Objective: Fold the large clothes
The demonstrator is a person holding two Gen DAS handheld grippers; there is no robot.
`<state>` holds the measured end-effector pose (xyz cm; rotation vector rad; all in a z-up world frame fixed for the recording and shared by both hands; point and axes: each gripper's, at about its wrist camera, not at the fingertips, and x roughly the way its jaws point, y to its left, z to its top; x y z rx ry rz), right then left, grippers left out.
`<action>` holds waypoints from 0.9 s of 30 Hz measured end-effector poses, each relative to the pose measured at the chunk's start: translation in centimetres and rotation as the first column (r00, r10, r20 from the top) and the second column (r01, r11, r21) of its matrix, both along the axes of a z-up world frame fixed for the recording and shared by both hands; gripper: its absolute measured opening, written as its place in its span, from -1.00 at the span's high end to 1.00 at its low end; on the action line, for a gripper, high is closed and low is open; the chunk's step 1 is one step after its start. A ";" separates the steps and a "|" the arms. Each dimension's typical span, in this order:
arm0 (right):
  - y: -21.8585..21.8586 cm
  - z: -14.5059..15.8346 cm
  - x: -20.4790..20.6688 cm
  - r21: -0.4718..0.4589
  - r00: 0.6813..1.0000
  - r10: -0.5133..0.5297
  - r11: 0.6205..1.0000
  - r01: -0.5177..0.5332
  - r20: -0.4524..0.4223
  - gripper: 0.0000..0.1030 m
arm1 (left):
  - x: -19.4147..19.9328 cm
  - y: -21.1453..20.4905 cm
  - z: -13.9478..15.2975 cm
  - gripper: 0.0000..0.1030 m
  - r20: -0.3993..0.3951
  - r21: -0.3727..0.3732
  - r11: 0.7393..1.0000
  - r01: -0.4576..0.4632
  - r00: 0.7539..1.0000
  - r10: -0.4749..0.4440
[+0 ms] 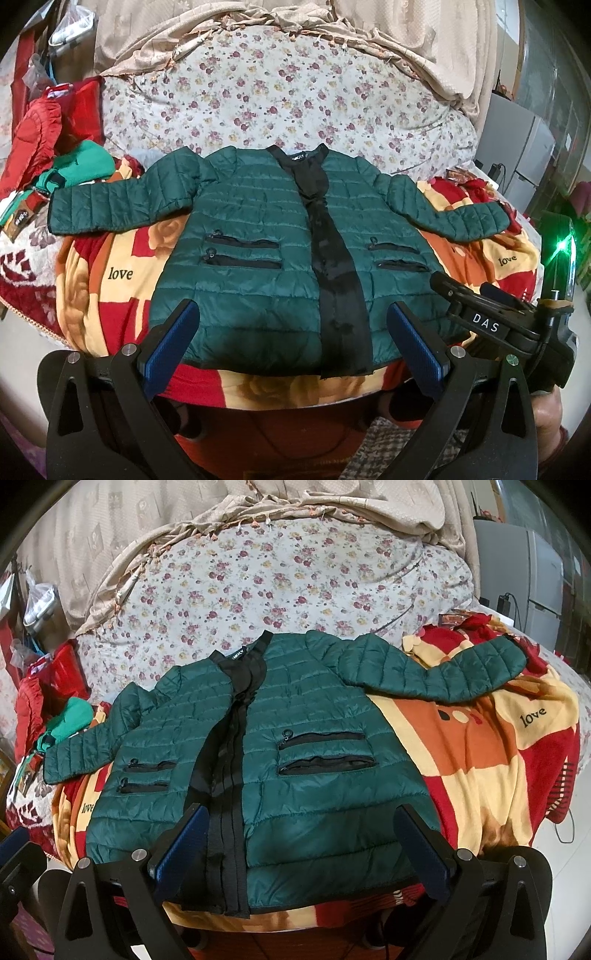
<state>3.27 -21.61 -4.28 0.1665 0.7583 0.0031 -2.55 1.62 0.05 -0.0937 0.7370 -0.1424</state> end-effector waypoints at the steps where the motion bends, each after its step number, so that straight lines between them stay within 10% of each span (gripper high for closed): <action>1: 0.0 -0.1 0.0 0.001 1.000 0.000 1.000 0.000 0.000 -0.93 | 0.0 0.1 0.0 -0.98 -0.002 -0.002 1.000 -0.001 1.000 0.001; 27: -0.6 -0.2 0.1 -0.016 1.000 -0.010 1.000 0.010 0.020 -0.93 | 0.3 0.9 -0.3 -0.98 -0.005 -0.019 0.999 -0.031 0.999 0.031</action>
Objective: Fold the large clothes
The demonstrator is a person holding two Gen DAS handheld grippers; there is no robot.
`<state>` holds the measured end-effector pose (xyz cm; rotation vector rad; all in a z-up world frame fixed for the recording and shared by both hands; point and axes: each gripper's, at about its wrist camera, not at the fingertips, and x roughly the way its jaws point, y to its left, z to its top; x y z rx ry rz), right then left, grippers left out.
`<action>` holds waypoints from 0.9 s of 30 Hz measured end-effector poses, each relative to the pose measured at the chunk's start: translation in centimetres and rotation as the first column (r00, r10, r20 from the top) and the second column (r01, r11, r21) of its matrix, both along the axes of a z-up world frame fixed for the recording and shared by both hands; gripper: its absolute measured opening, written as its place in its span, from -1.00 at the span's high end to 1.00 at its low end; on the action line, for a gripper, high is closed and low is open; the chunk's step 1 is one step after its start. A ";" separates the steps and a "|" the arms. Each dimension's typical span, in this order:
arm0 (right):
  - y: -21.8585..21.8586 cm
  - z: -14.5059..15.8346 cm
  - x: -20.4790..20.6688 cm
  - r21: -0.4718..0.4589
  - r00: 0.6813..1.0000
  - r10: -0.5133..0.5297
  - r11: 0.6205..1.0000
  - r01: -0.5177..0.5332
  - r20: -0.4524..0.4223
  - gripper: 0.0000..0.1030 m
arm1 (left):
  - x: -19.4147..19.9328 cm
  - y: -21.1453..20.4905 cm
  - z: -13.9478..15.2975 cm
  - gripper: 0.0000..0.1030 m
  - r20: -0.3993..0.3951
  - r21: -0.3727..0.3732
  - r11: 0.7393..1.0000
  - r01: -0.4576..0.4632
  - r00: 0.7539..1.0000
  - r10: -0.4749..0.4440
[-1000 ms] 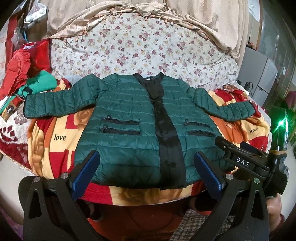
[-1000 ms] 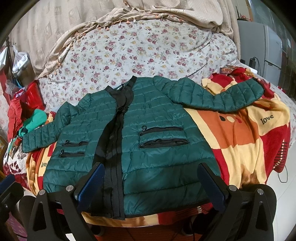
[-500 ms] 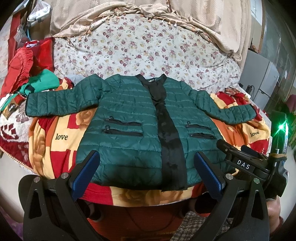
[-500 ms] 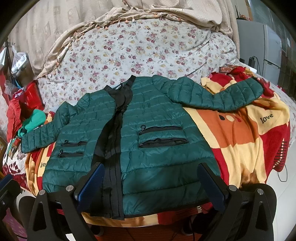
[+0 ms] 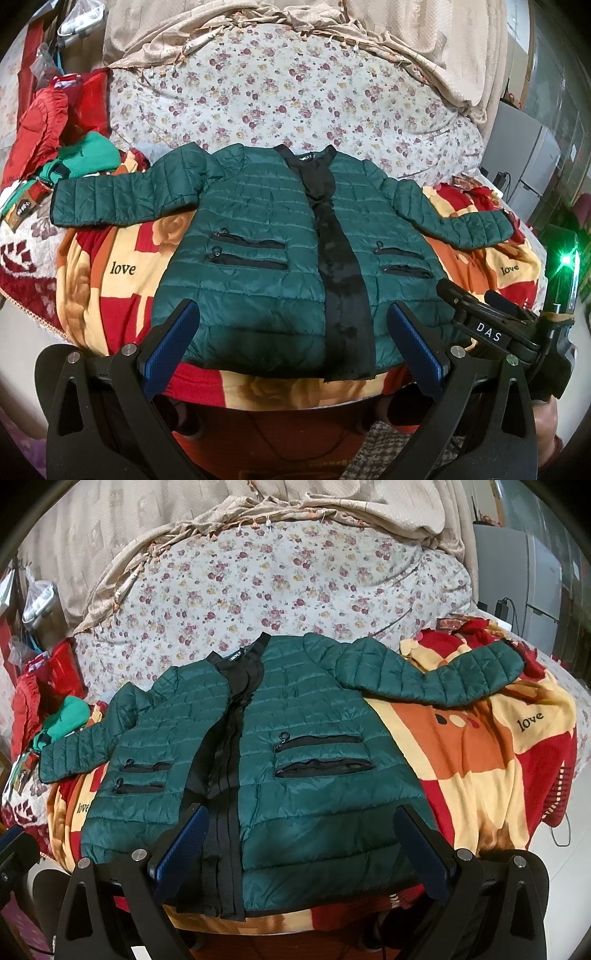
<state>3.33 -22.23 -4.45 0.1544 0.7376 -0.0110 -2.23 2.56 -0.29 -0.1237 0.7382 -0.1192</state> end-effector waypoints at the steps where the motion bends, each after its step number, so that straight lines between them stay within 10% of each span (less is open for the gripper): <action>1: 0.1 0.2 -0.1 -0.002 1.000 -0.002 1.000 0.002 0.011 -0.93 | 0.1 0.0 0.0 -0.98 0.000 -0.001 1.000 -0.002 1.000 0.002; 9: 0.5 2.1 -1.3 -0.034 0.992 -0.024 0.999 0.029 0.124 -0.93 | 0.3 0.7 0.3 -0.98 0.015 -0.008 0.998 -0.059 0.998 0.059; 27: 2.5 -1.0 0.0 -0.052 0.998 0.053 0.997 -0.055 -0.031 -0.93 | 2.5 2.9 -2.4 -0.98 -0.064 0.066 0.978 -0.196 0.978 0.200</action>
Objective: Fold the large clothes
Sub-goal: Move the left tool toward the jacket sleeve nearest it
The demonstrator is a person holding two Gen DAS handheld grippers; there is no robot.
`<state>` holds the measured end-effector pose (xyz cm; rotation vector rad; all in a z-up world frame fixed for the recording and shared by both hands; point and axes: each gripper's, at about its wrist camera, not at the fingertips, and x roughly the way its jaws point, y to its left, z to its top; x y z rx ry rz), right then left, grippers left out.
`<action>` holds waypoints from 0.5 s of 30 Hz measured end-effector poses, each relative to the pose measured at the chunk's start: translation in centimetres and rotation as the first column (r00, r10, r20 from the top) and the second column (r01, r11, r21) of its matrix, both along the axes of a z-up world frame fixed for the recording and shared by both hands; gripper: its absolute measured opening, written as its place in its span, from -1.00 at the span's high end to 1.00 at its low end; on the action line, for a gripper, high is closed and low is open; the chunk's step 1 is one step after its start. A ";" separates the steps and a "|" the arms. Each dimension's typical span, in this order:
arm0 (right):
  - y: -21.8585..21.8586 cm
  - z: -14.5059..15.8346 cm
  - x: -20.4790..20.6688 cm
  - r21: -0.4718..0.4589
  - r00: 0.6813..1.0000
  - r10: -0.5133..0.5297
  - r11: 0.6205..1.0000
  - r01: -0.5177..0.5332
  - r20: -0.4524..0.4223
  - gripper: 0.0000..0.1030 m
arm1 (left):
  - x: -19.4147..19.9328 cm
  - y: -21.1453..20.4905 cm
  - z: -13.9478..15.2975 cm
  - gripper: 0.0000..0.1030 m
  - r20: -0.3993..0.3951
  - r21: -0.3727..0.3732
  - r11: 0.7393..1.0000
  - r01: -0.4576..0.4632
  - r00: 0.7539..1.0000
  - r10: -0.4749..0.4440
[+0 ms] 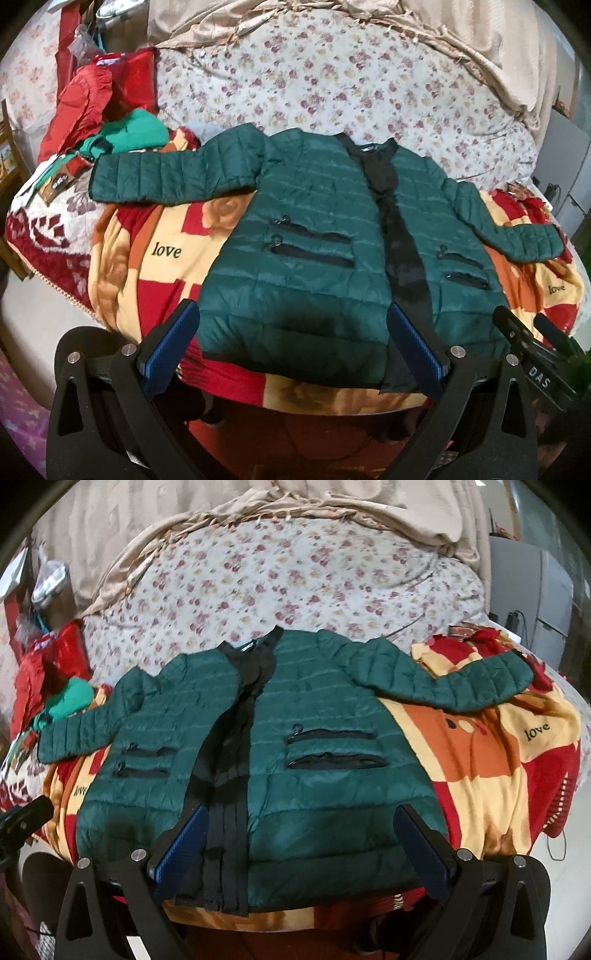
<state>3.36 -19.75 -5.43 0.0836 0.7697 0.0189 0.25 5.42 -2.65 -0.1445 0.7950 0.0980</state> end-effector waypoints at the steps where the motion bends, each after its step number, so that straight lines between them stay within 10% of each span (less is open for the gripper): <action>1: 0.0 -0.1 0.1 0.001 1.000 0.002 1.000 -0.002 -0.006 -0.93 | 0.0 0.1 -0.1 -0.98 -0.002 0.001 1.000 -0.006 1.000 0.006; 15: 0.3 -0.8 0.3 0.009 0.999 0.008 1.000 -0.008 -0.035 -0.93 | -0.1 0.3 0.0 -0.98 0.000 0.030 0.999 -0.023 1.000 0.023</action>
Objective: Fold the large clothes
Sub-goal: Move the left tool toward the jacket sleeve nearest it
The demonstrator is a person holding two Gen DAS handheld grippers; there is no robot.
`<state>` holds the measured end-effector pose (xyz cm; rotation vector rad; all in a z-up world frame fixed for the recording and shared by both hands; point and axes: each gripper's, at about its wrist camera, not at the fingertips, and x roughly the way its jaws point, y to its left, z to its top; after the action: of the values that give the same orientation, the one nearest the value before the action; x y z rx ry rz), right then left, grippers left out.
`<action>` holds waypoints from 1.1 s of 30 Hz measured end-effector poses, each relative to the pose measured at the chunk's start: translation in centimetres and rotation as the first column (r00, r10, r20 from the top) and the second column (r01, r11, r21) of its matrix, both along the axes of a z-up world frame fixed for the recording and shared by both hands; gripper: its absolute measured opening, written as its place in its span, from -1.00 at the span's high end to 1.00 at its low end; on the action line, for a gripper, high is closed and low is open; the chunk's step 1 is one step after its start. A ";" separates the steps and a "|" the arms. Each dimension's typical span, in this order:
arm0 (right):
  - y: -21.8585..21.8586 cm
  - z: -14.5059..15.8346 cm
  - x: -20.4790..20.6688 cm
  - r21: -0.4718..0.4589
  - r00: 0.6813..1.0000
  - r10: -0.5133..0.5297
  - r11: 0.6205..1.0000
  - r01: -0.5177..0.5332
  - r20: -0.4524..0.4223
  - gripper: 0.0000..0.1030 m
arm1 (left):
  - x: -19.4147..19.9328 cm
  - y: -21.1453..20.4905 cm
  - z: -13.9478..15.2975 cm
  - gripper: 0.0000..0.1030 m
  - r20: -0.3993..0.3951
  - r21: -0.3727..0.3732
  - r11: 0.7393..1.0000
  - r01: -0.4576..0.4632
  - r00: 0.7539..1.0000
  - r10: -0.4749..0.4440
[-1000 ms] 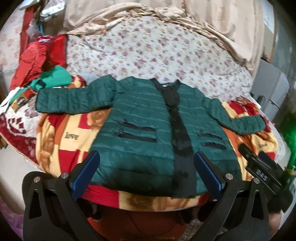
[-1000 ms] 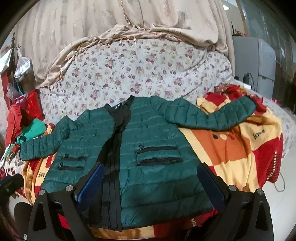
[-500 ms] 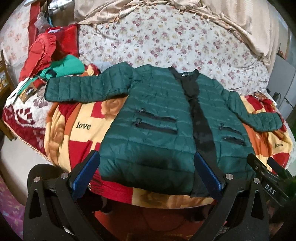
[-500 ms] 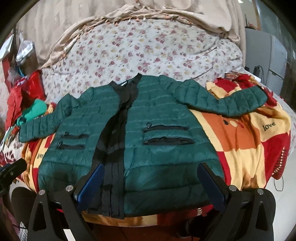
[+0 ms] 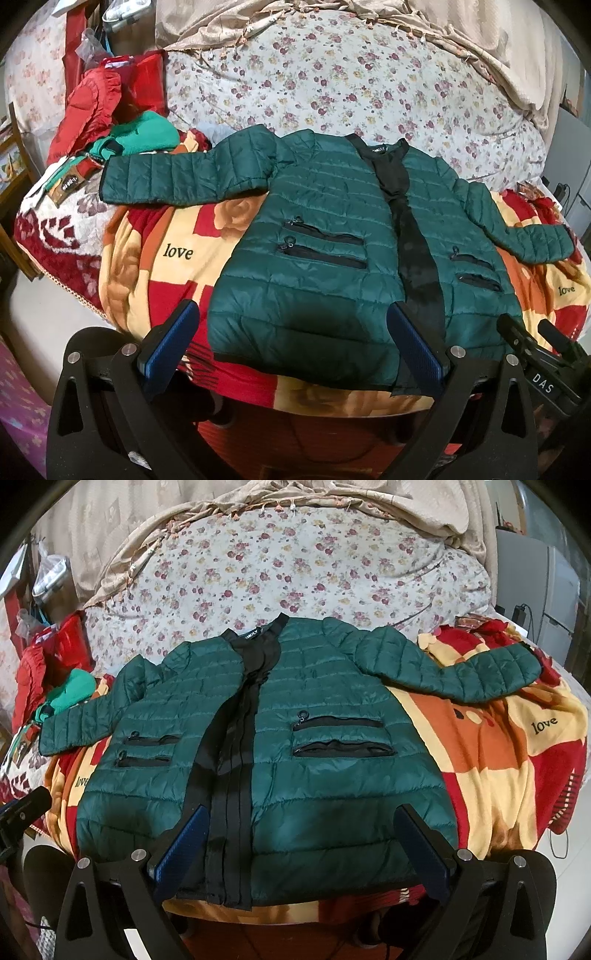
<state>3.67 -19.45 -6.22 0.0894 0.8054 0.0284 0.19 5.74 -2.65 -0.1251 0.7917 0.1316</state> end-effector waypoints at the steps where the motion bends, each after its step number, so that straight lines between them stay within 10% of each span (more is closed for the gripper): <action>1: 0.0 -0.1 0.0 0.002 1.000 -0.001 1.000 0.001 -0.003 -0.93 | 0.0 -0.1 0.0 -0.98 -0.002 0.006 1.000 0.003 1.000 -0.003; 33: -0.8 -1.4 0.9 0.031 0.999 -0.021 0.999 0.022 -0.049 -0.93 | 0.5 -1.9 -0.9 -0.98 -0.053 0.054 0.997 0.062 0.997 -0.059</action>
<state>4.57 -20.23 -7.57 0.1285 0.8531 0.0186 0.67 3.83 -3.52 -0.0452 0.8420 0.0997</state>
